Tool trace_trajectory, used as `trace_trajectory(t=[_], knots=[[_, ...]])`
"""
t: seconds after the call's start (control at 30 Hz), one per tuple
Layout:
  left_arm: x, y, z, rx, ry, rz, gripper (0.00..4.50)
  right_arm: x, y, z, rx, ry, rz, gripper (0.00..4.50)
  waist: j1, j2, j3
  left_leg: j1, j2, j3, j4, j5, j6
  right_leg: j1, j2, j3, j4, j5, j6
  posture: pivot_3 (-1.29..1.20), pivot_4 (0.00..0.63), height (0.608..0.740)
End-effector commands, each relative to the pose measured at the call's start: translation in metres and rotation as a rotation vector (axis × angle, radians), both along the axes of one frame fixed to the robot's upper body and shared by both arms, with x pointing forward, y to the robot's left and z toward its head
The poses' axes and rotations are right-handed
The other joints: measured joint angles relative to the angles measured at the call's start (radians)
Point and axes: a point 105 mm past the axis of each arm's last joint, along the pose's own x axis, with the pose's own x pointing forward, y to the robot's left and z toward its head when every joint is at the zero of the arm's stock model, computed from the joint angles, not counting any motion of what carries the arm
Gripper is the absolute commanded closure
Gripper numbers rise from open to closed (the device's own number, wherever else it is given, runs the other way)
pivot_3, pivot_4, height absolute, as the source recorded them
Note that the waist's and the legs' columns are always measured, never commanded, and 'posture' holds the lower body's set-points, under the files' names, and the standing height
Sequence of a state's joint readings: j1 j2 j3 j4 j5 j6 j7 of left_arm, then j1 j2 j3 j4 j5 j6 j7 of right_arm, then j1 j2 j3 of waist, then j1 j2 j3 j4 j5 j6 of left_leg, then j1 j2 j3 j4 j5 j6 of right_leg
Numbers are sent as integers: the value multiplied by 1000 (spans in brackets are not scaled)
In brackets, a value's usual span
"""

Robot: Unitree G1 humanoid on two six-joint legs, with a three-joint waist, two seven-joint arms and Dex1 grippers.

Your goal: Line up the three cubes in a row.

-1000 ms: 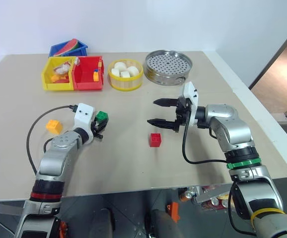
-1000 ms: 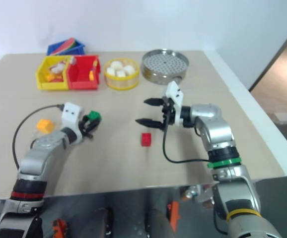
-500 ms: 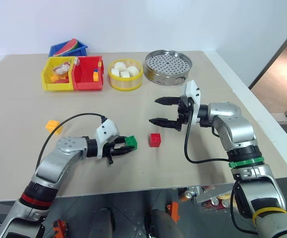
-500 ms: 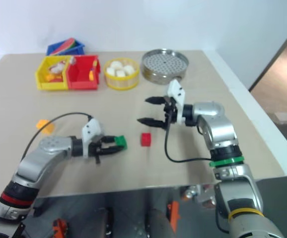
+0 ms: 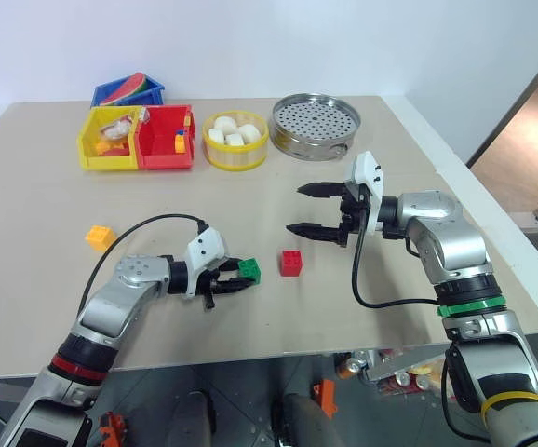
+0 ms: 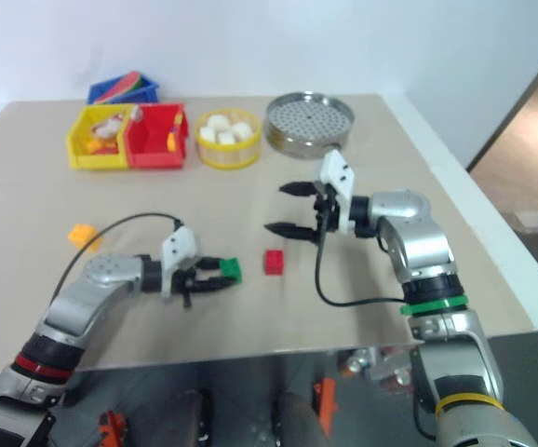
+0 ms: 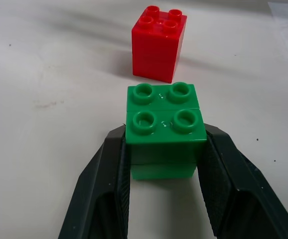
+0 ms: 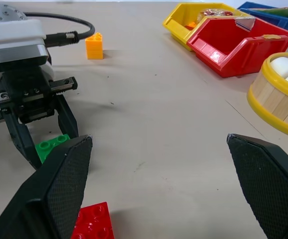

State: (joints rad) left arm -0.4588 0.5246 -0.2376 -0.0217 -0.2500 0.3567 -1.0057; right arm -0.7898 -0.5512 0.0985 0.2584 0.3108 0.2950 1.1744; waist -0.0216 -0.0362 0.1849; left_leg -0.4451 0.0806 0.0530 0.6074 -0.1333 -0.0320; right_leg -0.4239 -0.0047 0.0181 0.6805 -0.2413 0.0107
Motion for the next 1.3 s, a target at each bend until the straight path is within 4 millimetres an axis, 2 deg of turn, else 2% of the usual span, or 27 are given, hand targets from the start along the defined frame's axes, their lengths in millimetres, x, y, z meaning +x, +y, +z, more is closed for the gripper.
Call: trace_trajectory(t=[0.03, 0.33, 0.83, 1.1, 1.3], knots=[[3, -2, 7, 14, -46, -40, 3197, -3, -4, 14, 9, -61, 0, 0, 0, 0, 0, 0, 0, 0, 0, 0, 0, 0, 0, 0, 0, 0, 0, 0, 150, 740], [1, -4, 2, 45, -31, -94, 3197, -3, -7, 12, 3, -59, -10, 0, 0, 0, 0, 0, 0, 0, 0, 0, 0, 0, 0, 0, 0, 0, 0, 0, 150, 740], [8, -3, -2, 84, -47, -119, 3197, -6, -7, 8, -1, -47, -1, 0, 0, 0, 0, 0, 0, 0, 0, 0, 0, 0, 0, 0, 0, 0, 0, 0, 150, 740], [12, -2, -1, 91, -66, -114, 3197, -36, 0, 4, -56, -39, 193, 0, 0, 0, 0, 0, 0, 0, 0, 0, 0, 0, 0, 0, 0, 0, 0, 0, 150, 740], [13, -1, -2, 98, -69, -109, 3197, -48, 3, 3, -64, -11, 255, 0, 0, 0, 0, 0, 0, 0, 2, 0, 0, 1, 0, 0, 0, 0, 0, 0, 150, 740]])
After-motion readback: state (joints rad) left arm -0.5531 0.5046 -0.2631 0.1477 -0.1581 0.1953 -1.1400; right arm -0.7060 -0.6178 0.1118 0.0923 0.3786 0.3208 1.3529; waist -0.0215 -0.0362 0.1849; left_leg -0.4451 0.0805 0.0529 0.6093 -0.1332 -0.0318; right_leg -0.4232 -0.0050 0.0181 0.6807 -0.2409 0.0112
